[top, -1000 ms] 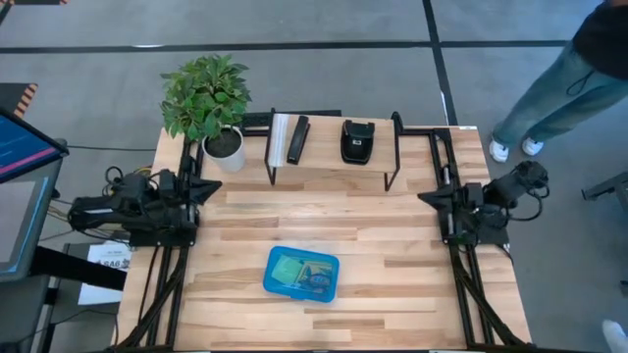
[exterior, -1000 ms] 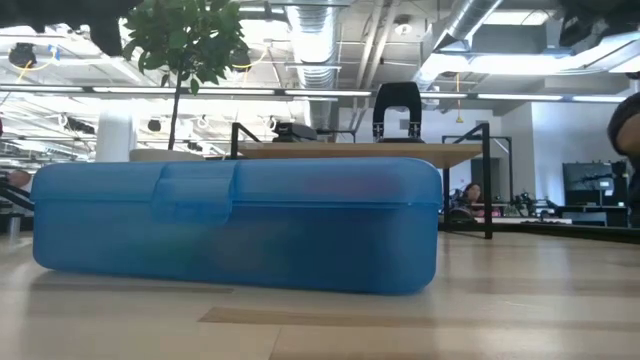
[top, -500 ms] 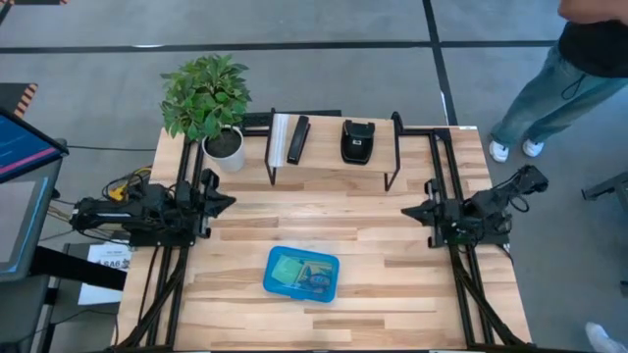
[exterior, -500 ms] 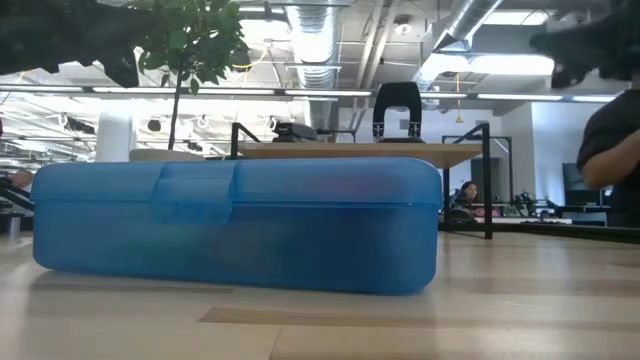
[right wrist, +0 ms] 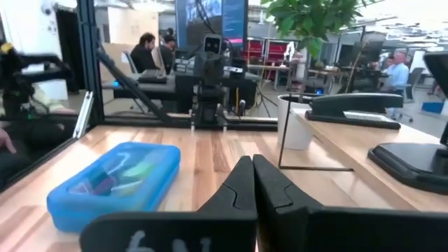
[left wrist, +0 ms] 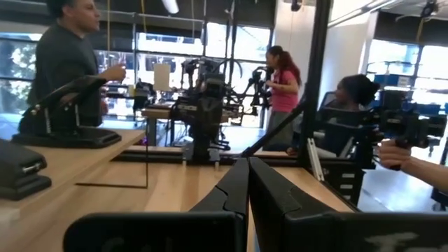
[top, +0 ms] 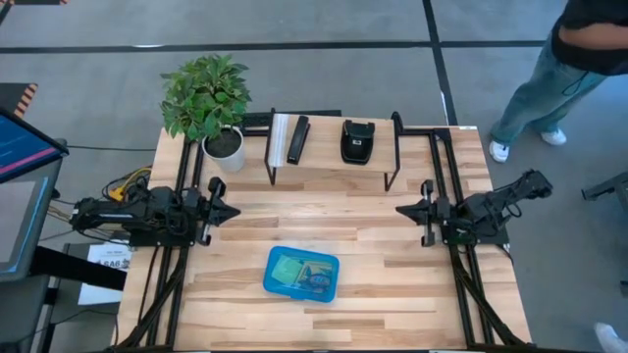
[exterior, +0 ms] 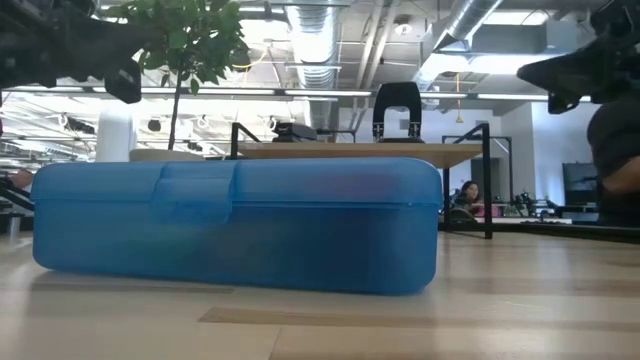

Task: Pack school essentials
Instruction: Return to Home Position

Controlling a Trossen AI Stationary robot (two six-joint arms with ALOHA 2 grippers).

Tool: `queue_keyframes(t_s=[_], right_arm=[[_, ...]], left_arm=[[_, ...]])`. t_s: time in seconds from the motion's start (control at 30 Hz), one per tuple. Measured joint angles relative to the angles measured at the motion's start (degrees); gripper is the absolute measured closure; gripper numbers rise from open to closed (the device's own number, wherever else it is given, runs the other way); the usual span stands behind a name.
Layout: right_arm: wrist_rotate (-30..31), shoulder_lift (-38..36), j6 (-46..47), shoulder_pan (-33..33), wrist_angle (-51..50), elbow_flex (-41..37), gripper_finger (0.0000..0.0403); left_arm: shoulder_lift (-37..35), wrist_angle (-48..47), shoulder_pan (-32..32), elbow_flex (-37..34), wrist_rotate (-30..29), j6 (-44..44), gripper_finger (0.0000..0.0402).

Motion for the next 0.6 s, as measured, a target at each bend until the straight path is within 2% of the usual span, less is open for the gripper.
queue_keyframes(t_s=[0.4, 0.5, 0.6], right_arm=[[-0.73, 0.04, 0.83, -0.67, -0.29, -0.43, 0.04], [1.44, 0.04, 2.35, -0.97, -0.4, -0.49, 0.0393], [2.96, 0.04, -0.79, -1.69, -0.41, -0.51, 0.0379]], left_arm=[[0.01, -0.13, 0.0, -0.07, 0.14, -0.81, 0.0402], [-0.01, -0.2, 0.0, -0.09, -0.18, -0.81, 0.0402], [-0.01, -1.05, 0.0, -0.11, -0.2, -0.83, 0.0402]])
